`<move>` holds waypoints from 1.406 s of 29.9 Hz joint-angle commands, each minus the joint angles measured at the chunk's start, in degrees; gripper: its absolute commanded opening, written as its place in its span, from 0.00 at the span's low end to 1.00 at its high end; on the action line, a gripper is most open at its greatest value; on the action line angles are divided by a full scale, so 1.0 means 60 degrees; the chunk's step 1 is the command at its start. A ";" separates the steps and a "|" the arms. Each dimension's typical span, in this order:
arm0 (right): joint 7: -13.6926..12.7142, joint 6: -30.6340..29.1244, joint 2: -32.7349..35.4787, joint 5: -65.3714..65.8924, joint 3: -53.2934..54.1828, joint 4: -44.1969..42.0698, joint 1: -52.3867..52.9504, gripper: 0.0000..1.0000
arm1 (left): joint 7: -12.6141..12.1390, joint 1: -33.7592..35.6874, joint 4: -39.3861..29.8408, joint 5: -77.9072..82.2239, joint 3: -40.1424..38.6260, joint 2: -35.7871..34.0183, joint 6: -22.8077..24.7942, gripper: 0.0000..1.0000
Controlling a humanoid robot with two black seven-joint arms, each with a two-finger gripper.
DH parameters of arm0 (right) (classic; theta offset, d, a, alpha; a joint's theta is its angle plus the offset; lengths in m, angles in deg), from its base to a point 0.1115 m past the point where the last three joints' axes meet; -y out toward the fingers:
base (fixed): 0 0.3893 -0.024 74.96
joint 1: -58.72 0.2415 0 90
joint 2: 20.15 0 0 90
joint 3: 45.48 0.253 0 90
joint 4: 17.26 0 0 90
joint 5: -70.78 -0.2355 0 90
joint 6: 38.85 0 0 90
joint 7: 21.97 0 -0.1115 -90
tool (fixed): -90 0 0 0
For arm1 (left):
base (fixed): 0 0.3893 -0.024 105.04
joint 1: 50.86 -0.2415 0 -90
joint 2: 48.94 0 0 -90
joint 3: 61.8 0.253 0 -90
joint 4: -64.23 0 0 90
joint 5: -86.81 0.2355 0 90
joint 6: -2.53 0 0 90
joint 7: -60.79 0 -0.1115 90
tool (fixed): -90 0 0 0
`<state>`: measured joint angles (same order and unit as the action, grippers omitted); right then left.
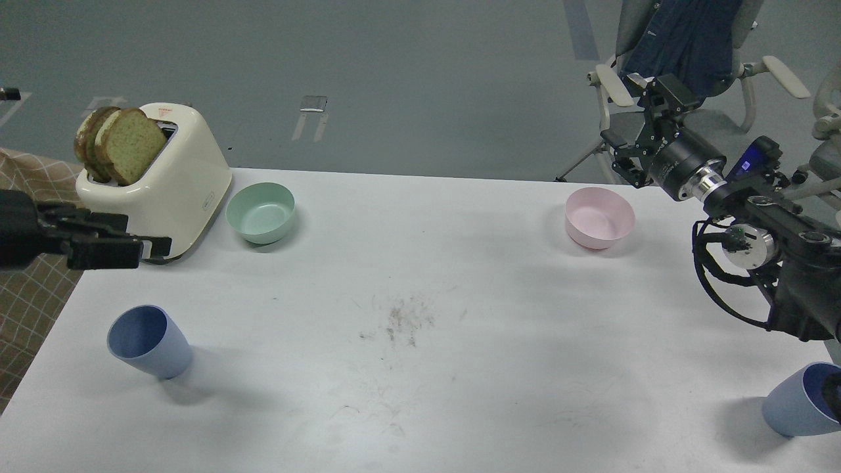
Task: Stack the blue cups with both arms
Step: 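Lower the left gripper to the blue cup nearest it, then grasp the blue cup with the left gripper and lift it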
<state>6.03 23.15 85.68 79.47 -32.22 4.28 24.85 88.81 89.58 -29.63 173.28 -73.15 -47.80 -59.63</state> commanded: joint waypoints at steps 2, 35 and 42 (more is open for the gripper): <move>0.0000 0.0000 -0.0016 0.0001 0.0002 -0.0001 -0.0080 1.00 | -0.0003 -0.0013 0.0568 0.0264 0.1214 0.0087 -0.0653 0.95; 0.0000 0.0000 0.0057 0.0001 0.0046 0.0438 -0.0315 1.00 | -0.0003 -0.0819 0.2738 0.1496 0.2727 0.1817 -0.2428 0.00; 0.0000 0.0000 0.0057 0.0016 0.0046 0.0438 -0.0359 1.00 | -0.0003 -0.0819 0.2636 0.1599 0.2713 0.1729 -0.2428 0.00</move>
<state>6.03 23.16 86.03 79.53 -31.94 6.92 22.76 88.79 84.62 -13.65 182.52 -56.79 -37.29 -74.20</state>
